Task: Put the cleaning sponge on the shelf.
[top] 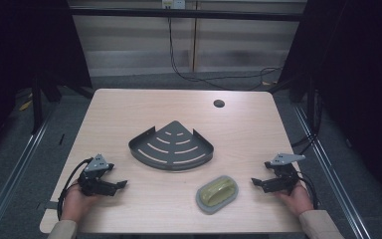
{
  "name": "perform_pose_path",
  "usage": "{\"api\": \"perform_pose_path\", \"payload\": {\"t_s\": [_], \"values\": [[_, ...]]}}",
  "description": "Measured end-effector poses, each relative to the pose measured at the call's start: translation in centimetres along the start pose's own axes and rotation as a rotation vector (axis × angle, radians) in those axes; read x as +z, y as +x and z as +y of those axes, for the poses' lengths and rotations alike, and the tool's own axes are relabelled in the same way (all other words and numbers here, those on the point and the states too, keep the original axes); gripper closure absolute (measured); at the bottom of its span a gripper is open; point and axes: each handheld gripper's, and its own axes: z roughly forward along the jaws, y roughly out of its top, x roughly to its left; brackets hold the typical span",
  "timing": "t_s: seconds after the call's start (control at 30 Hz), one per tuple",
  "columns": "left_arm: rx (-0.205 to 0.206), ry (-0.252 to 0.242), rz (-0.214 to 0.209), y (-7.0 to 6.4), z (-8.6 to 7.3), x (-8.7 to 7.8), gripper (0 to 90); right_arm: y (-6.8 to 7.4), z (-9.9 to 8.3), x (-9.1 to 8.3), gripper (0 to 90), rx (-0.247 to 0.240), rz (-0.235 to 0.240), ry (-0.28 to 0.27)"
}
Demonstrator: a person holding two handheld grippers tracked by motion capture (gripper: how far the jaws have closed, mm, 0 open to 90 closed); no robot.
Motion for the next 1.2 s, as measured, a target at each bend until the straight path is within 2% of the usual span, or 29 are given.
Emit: {"api": "perform_pose_path", "payload": {"t_s": [0.07, 0.1, 0.13, 0.17, 0.2, 0.23, 0.27, 0.37, 0.4, 0.47, 0.5, 0.53, 0.57, 0.6, 0.63, 0.73, 0.77, 0.83, 0.9, 0.93, 1.03, 1.17, 1.2], "values": [[0.000, 0.001, -0.001, 0.0, 0.0, 0.0, 14.8, 0.1, 0.6, -0.1, 14.8, 0.000, 0.018, 0.051], [0.000, 0.001, -0.001, 0.0, 0.0, 0.0, 14.8, 0.1, 0.6, -0.1, 14.8, 0.000, 0.018, 0.051], [-0.001, 0.000, -0.001, 0.0, 0.0, 0.0, 14.8, 0.1, 1.0, -0.2, 17.3, -0.025, 0.063, 0.078], [-0.001, 0.000, -0.001, 0.0, 0.0, 0.0, 14.8, 0.1, 1.0, -0.2, 17.3, -0.025, 0.063, 0.078], [-0.002, -0.005, -0.004, 0.0, 0.0, 0.0, 14.7, 0.5, 1.6, -0.5, 19.7, -0.059, 0.069, 0.079], [-0.002, -0.005, -0.004, 0.0, 0.0, 0.0, 14.7, 0.5, 1.6, -0.5, 19.7, -0.059, 0.069, 0.079], [-0.002, -0.002, -0.005, 0.1, 0.0, 0.0, 14.7, 0.8, 2.3, -0.8, 22.4, -0.076, 0.112, 0.077], [-0.003, -0.004, -0.006, 0.1, 0.0, 0.0, 14.7, 1.6, 3.7, -1.0, 24.1, -0.157, 0.133, 0.116], [-0.004, -0.005, -0.006, 0.1, 0.0, 0.0, 14.6, 1.9, 4.2, -1.0, 23.8, -0.192, 0.147, 0.146], [-0.001, 0.001, -0.003, 0.0, 0.0, 0.0, 14.6, 2.4, 5.1, -1.0, 23.5, -0.238, 0.157, 0.201], [-0.001, 0.001, -0.003, 0.0, 0.0, 0.0, 14.4, 2.4, 5.1, -1.0, 23.5, -0.238, 0.157, 0.201], [-0.003, -0.002, -0.006, 0.0, 0.0, 0.0, 14.4, 2.7, 6.0, -1.0, 23.8, -0.292, 0.154, 0.238], [-0.003, -0.002, -0.006, 0.0, 0.0, 0.0, 14.4, 2.7, 6.0, -1.0, 23.8, -0.292, 0.154, 0.238], [-0.003, -0.005, -0.007, 0.1, 0.0, 0.0, 14.4, 2.9, 6.9, -1.3, 24.4, -0.330, 0.161, 0.275], [-0.005, -0.004, -0.007, 0.0, 0.0, 0.0, 14.4, 3.1, 7.3, -1.4, 24.6, -0.336, 0.163, 0.291], [-0.004, -0.002, -0.005, 0.0, 0.0, 0.0, 14.4, 3.3, 8.1, -1.6, 24.7, -0.376, 0.165, 0.310], [-0.003, -0.005, -0.007, 0.1, 0.0, 0.0, 14.4, 3.6, 8.7, -1.9, 24.8, -0.389, 0.171, 0.336], [-0.003, -0.005, -0.008, 0.1, 0.0, 0.0, 14.4, 3.9, 9.3, -2.0, 24.7, -0.411, 0.187, 0.345], [-0.005, -0.005, -0.007, 0.1, 0.0, 0.0, 14.4, 4.4, 9.8, -2.1, 24.3, -0.444, 0.184, 0.365], [-0.002, -0.001, -0.007, 0.1, 0.0, 0.0, 14.4, 4.4, 9.8, -2.1, 24.3, -0.444, 0.184, 0.365], [-0.002, -0.001, -0.007, 0.1, 0.0, 0.0, 14.4, 5.3, 10.5, -2.0, 24.1, -0.492, 0.197, 0.394], [-0.003, -0.002, -0.007, 0.1, 0.0, 0.0, 14.4, 6.2, 11.2, -1.9, 24.5, -0.517, 0.211, 0.404], [-0.004, -0.002, -0.007, 0.1, 0.0, 0.0, 14.4, 6.7, 11.6, -1.7, 24.6, -0.541, 0.218, 0.418]]}}
